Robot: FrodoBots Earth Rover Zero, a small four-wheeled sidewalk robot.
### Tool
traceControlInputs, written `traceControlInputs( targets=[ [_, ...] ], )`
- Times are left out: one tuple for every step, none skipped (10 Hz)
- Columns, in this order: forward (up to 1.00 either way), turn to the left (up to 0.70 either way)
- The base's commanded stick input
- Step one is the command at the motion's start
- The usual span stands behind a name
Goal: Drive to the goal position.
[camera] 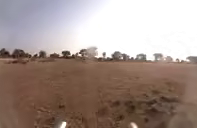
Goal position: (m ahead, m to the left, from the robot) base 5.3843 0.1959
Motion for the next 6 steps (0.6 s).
traceControlInputs(
  targets=[
    [0.70, 0.00],
    [0.70, 0.00],
    [0.70, 0.00],
    [0.70, 0.00],
    [0.70, 0.00],
    [0.70, 0.00]
  ],
)
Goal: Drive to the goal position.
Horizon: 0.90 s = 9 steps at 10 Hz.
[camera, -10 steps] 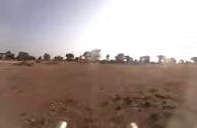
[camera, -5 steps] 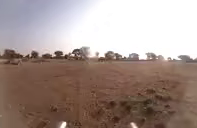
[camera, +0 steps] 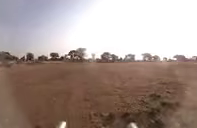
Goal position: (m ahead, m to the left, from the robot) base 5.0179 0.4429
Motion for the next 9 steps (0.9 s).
traceControlInputs(
  targets=[
    [0.70, 0.00],
    [0.70, 0.00],
    [0.70, 0.00],
    [0.70, 0.00],
    [0.70, 0.00],
    [0.70, 0.00],
    [0.70, -0.07],
    [0.70, -0.32],
    [0.70, -0.35]
  ],
)
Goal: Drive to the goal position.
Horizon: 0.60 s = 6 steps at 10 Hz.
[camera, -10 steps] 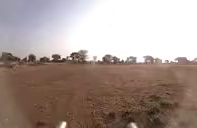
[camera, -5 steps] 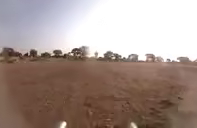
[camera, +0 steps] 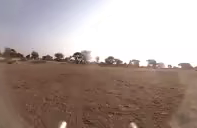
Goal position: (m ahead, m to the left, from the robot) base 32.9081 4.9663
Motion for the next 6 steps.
traceControlInputs(
  targets=[
    [0.70, -0.35],
    [0.70, -0.22],
    [0.70, 0.00],
    [0.70, 0.00],
    [0.70, 0.00],
    [0.70, 0.00]
  ],
)
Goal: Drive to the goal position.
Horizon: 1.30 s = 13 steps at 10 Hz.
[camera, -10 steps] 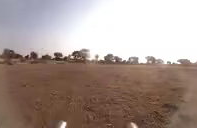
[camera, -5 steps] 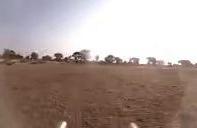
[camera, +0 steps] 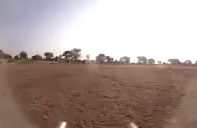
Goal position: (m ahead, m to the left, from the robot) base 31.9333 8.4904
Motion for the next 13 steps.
traceControlInputs(
  targets=[
    [0.70, 0.00],
    [0.70, 0.00],
    [0.70, 0.00],
    [0.70, 0.00],
    [0.70, 0.00],
    [0.70, 0.00],
    [0.70, 0.00],
    [0.70, 0.00],
    [0.70, 0.00],
    [0.70, 0.00],
    [0.70, 0.00],
    [0.70, 0.00],
    [0.70, 0.00]
  ],
)
